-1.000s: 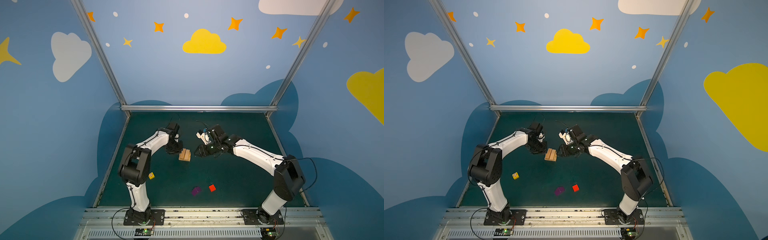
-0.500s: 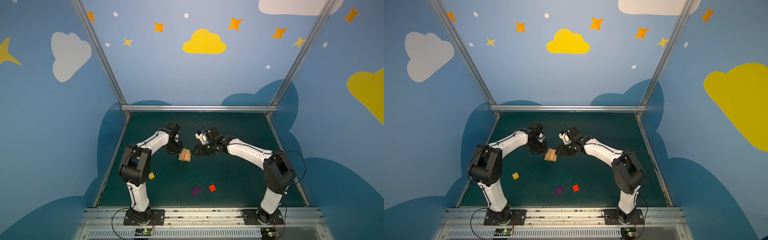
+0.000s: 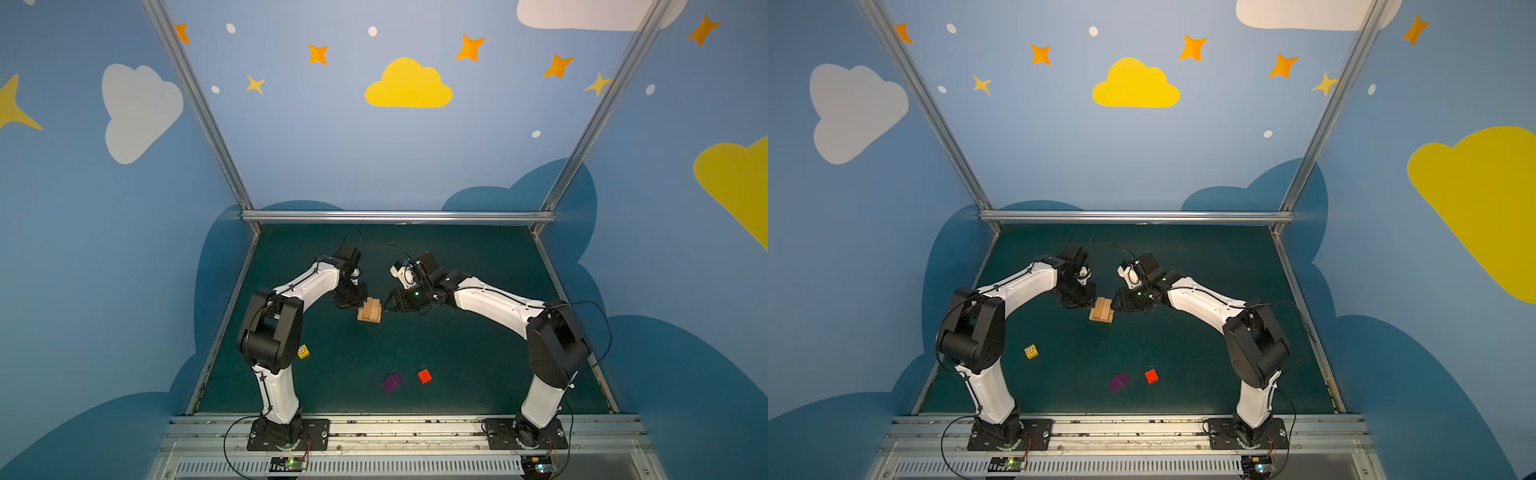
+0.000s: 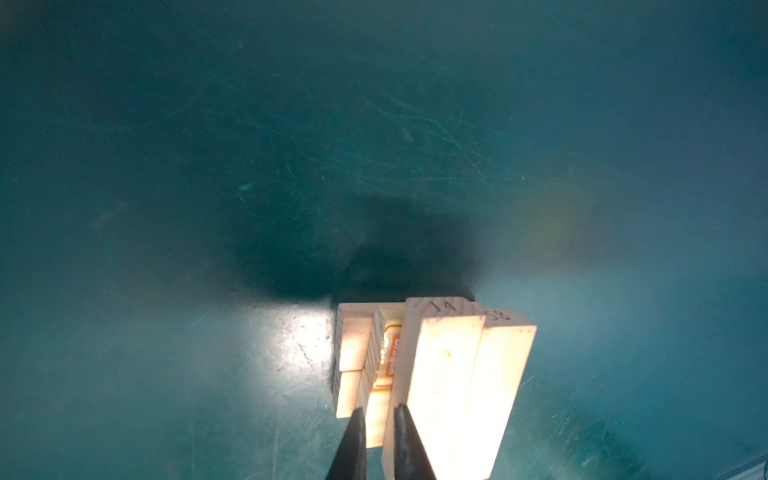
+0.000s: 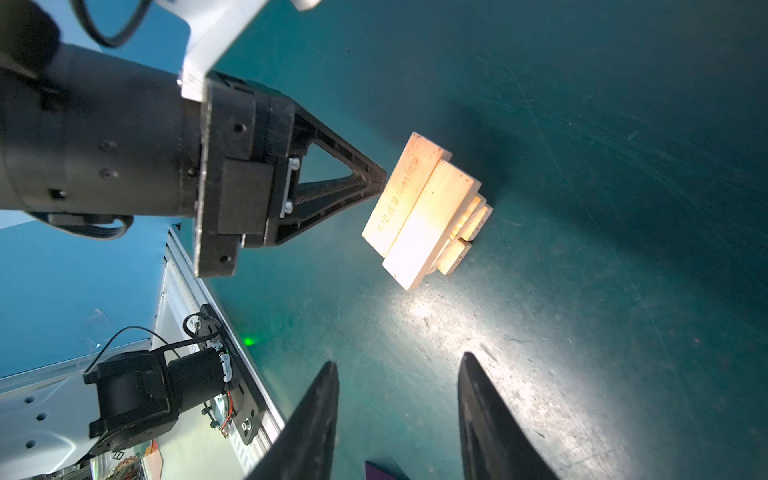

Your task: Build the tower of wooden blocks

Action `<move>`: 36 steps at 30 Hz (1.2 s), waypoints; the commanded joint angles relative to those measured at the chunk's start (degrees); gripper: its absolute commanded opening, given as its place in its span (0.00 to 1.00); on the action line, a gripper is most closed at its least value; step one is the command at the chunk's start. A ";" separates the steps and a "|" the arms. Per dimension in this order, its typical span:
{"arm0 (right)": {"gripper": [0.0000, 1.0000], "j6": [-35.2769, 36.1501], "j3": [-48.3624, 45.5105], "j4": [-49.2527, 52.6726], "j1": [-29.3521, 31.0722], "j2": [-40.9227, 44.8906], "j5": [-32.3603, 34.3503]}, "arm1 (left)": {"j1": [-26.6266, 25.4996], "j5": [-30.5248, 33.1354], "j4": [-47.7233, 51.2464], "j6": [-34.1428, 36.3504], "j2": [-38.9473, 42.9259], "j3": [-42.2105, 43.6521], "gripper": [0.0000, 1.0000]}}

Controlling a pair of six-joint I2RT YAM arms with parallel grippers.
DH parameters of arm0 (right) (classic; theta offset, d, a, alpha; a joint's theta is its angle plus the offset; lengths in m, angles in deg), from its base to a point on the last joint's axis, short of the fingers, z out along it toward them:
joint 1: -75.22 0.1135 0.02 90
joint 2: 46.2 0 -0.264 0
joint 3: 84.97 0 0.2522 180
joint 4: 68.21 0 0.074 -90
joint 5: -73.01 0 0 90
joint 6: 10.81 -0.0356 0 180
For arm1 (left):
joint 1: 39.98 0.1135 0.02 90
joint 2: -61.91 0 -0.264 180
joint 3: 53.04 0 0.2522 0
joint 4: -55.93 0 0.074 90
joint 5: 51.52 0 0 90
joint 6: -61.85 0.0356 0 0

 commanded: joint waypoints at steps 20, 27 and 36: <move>0.15 -0.42 1.35 -3.70 7.37 -5.04 7.67 | 2.89 0.47 -0.69 0.54 6.00 -0.54 0.16; 0.00 -0.69 3.09 -2.59 8.82 -7.87 9.51 | 3.25 -1.07 -1.18 0.71 7.46 -0.54 0.17; 0.00 -0.79 4.85 -1.33 9.31 -10.15 10.43 | 3.43 -1.30 -1.44 0.71 9.10 -0.28 0.18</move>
